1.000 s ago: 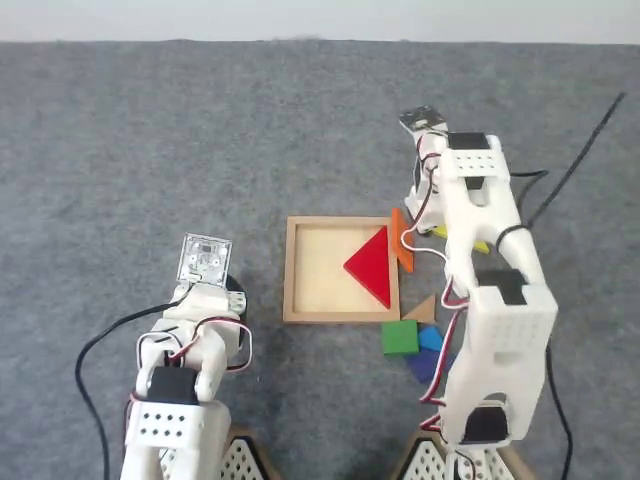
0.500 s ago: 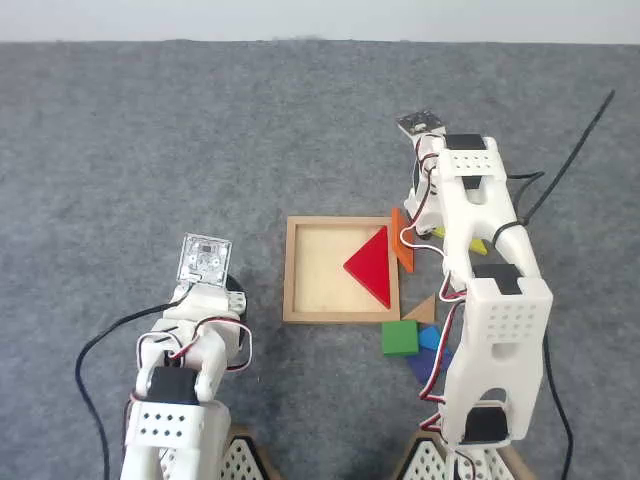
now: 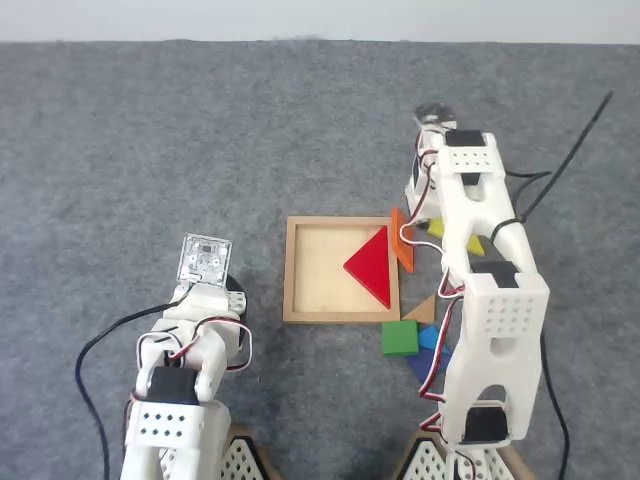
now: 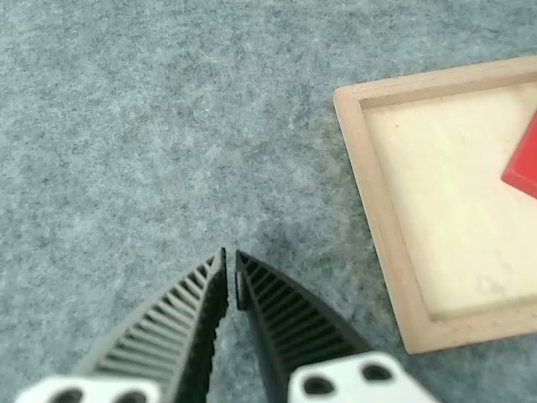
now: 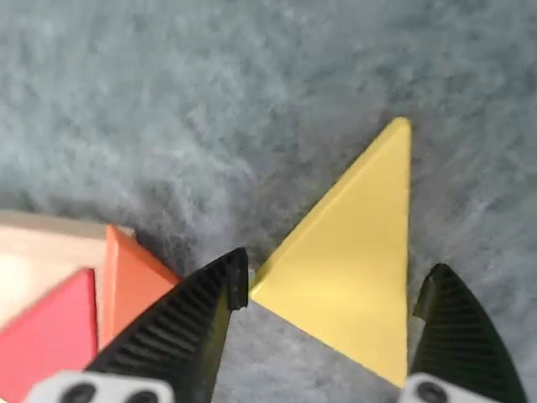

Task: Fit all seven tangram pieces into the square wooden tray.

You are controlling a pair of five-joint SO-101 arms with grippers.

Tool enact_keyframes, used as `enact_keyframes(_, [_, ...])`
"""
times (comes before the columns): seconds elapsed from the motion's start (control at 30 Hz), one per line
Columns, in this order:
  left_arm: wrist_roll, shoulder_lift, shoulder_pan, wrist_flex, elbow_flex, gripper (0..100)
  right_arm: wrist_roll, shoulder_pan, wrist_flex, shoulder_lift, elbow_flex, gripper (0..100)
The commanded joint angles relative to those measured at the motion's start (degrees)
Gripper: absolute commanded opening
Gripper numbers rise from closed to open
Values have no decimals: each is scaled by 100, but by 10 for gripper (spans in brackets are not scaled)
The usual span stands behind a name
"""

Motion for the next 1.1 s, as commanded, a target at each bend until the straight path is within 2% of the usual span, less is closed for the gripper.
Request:
enact_keyframes(0.0, [44, -70, -26, 9, -48, 15, -624, 4, -75, -119, -334, 325])
enact_keyframes(0.17, [44, -70, -26, 9, -48, 15, -607, 57, 48, -57, -308, 325])
enact_keyframes(0.33, [44, -70, -26, 9, -48, 15, -26, -4, 101, 321, -352, 325])
enact_keyframes(0.77, [44, -70, -26, 9, -48, 15, 35, 145, 567, 505, -721, 301])
enact_keyframes(0.93, [44, -70, -26, 9, -48, 15, 985, 101, 1015, 497, -800, 303])
enact_keyframes(1.07, [44, -70, -26, 9, -48, 15, 993, 145, 1103, 523, -800, 303])
